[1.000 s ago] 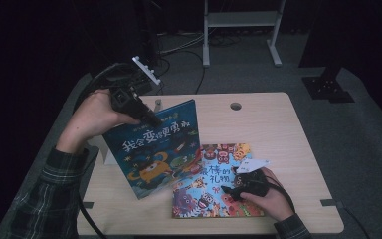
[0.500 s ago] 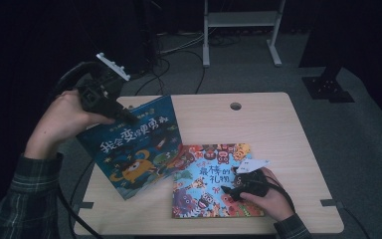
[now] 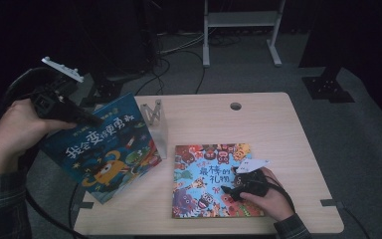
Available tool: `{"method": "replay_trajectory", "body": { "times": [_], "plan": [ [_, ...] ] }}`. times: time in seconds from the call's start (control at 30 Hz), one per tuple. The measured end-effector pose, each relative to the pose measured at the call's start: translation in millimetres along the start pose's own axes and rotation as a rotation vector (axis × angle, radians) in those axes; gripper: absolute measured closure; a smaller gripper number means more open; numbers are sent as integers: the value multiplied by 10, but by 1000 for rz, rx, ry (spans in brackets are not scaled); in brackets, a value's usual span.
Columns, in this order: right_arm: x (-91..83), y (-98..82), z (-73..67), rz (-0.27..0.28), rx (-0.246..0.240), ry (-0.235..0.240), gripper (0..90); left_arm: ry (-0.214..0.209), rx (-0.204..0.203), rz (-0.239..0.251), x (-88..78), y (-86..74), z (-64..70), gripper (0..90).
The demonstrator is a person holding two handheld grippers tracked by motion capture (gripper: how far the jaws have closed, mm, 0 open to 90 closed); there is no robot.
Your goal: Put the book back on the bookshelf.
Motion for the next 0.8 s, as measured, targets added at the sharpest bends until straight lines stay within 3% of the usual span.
{"method": "replay_trajectory", "body": {
  "times": [0.2, 0.43, 0.8],
  "plan": [
    [1, 0, 0, 0, 0, -1, 166, 44, -57, 18, -105, -180, -194, 824],
    [-2, 0, -1, -3, 1, 0, 166, 84, -122, 5, -156, -336, -386, 825],
    [0, 0, -1, 0, 0, -2, 166, 170, -244, 20, -94, -392, -688, 825]
  ]
}}
Point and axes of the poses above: each handheld gripper's, and its own axes: x roughly forward along the jaws, y roughly out of its top, z roughly to its right, the point moved 2 cm from there along x, roughly forward along the jaws, and after that the axes turned 15 degrees about -x, right-handed, at the moved point
